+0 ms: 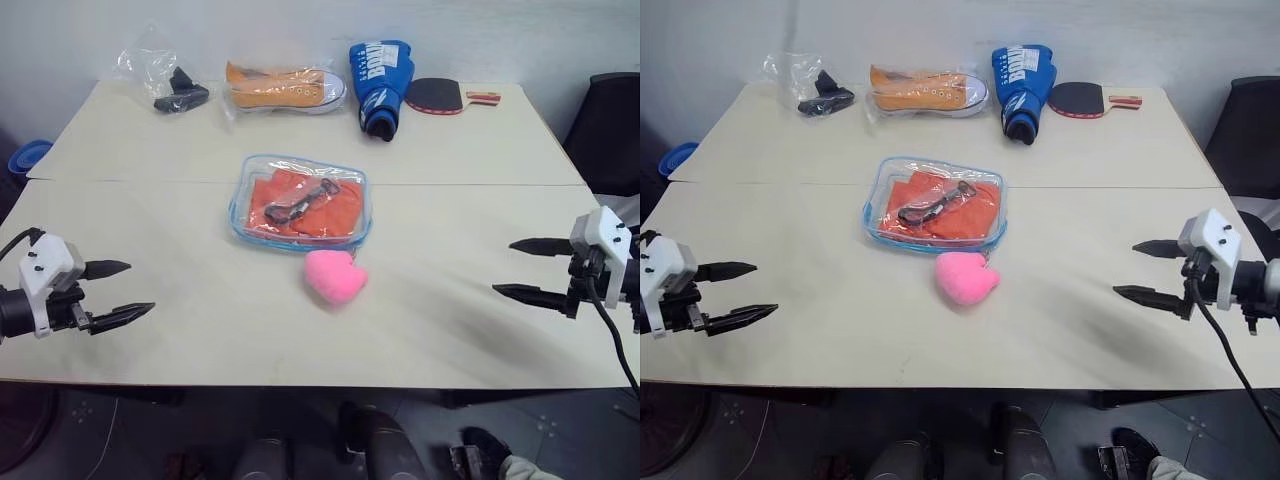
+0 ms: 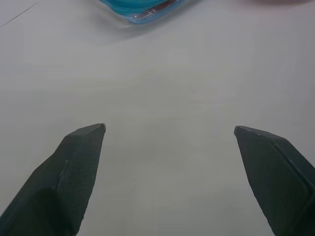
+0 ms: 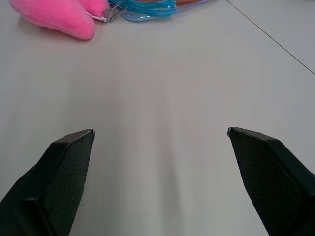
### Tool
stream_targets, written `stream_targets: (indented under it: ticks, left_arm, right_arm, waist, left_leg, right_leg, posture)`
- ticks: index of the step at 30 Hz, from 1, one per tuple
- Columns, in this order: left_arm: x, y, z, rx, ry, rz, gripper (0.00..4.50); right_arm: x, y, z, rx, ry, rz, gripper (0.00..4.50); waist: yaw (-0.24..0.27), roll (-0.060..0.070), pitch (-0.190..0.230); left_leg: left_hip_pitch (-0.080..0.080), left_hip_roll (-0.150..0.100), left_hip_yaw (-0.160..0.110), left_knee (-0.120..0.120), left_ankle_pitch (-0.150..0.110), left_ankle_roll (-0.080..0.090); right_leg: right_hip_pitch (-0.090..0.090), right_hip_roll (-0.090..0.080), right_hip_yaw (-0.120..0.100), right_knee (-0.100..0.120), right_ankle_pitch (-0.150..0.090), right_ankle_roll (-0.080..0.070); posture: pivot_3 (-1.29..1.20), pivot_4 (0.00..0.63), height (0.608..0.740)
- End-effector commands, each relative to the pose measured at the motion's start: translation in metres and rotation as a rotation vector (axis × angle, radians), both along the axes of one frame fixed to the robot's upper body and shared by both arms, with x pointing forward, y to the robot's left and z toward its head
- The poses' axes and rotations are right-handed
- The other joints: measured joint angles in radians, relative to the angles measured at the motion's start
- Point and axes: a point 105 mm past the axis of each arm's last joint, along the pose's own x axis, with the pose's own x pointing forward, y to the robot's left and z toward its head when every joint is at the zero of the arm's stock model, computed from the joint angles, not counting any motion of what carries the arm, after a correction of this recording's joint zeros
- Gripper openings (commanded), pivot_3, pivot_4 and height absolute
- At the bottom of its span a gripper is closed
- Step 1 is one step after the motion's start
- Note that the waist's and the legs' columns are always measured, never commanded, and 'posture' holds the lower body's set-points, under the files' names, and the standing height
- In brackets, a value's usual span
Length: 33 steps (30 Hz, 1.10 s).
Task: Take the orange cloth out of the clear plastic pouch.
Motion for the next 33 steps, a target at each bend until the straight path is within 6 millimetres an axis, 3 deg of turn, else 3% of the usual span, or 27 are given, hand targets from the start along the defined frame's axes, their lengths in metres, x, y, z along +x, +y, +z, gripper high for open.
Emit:
stream_targets:
  ticks: [1,16,25,29,33]
  left_arm:
    - [-0.001,-0.004,0.009,0.025,-0.032,-0.022,4.46]
    - [0.004,-0.009,0.015,-0.055,-0.035,-0.002,4.46]
    - [0.017,-0.022,0.017,-0.091,-0.088,0.014,4.46]
    - [0.025,-0.052,0.032,-0.185,-0.131,-0.037,4.46]
    - [0.052,-0.103,0.055,-0.273,-0.151,-0.101,4.46]
  right_arm:
    - [-0.001,0.006,0.012,0.013,-0.05,0.016,4.5]
    - [0.001,0.01,0.012,0.025,-0.045,-0.002,4.5]
    - [0.005,0.024,0.019,0.074,-0.072,0.02,4.5]
    - [0.002,0.043,0.024,0.105,-0.089,0.061,4.5]
    - [-0.002,0.088,0.033,0.157,-0.144,0.146,4.5]
  waist:
    - [0.0,0.0,0.0]
    - [-0.003,0.0,0.0]
    - [-0.009,0.0,0.0]
    - [-0.01,0.0,0.0]
    - [0.0,-0.001,0.0]
  left_leg:
    - [0.0,0.0,0.0,0.0,0.0,0.0]
    - [0.0,0.0,0.0,0.0,0.0,0.0]
    - [0.0,0.0,0.0,0.0,0.001,-0.001]
    - [0.0,0.0,0.0,0.0,0.001,-0.002]
    - [0.0,-0.001,-0.001,0.0,0.002,-0.003]
  right_leg:
    - [0.0,0.0,0.0,0.0,0.0,0.0]
    - [0.0,0.0,0.0,0.0,0.0,0.0]
    - [0.0,0.0,0.0,0.001,0.0,0.0]
    - [0.0,0.0,0.0,0.001,0.0,0.0]
    - [0.001,-0.001,0.0,0.002,0.001,0.001]
  posture:
    - [0.0,0.15,0.74]
    - [0.0,0.15,0.74]
    - [0.0,0.15,0.74]
    - [0.0,0.15,0.74]
    - [0.0,0.15,0.74]
